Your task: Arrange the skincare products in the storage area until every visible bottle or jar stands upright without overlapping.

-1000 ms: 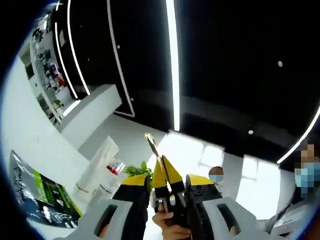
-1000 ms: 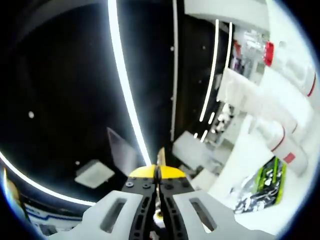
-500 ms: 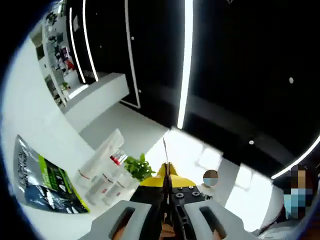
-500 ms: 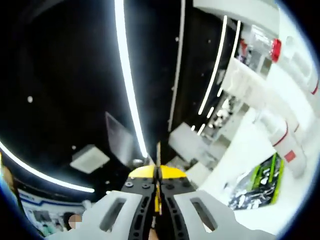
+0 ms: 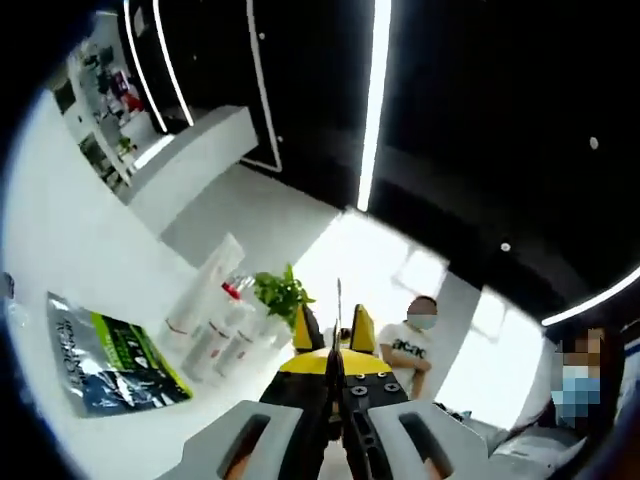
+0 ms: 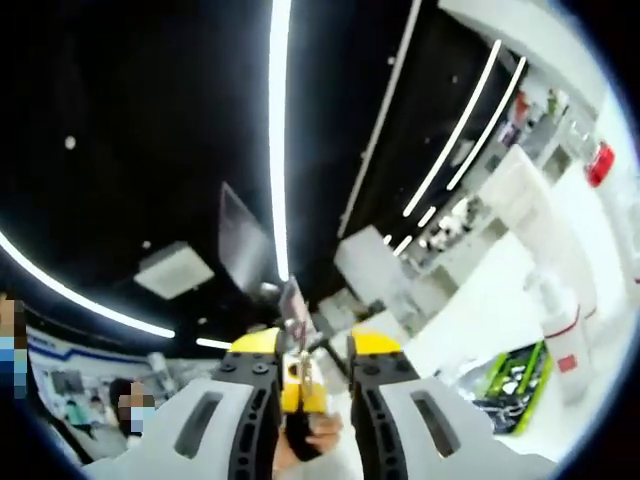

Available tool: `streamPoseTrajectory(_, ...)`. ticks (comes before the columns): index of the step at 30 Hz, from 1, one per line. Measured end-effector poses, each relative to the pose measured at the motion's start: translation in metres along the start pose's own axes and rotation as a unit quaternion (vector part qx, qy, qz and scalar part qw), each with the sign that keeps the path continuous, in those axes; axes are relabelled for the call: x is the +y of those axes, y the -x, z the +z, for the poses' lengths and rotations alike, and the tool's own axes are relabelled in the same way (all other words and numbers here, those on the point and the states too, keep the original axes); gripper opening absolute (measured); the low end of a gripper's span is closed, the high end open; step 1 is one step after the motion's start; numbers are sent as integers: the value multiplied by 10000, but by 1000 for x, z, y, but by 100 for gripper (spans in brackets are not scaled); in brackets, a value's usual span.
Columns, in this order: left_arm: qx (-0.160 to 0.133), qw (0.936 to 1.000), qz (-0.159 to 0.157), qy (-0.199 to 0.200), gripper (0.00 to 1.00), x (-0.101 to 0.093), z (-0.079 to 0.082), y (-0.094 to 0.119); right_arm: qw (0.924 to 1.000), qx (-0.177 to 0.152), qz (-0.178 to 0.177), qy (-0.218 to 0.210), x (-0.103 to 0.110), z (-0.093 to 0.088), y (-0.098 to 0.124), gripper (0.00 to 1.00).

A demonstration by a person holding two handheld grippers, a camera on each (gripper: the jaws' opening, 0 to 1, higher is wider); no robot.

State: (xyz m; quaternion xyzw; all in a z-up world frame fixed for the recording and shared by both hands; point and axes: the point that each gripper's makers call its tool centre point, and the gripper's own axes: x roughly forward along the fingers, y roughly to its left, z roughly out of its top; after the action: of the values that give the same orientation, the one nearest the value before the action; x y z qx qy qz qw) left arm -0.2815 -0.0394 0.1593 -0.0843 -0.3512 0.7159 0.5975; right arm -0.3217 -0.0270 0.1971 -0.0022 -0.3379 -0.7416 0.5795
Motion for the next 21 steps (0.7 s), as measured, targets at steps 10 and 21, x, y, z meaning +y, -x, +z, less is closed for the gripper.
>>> streamPoseTrajectory(10, -506, 9932, 62, -1046, 10, 4, 11, -9, 9984, 43, 246, -511, 7, 4, 3, 0)
streamPoseTrajectory(21, -764, 9948, -96, -674, 24, 6, 19, -5, 9881, -639, 417, -1338, -9, 27, 8, 0)
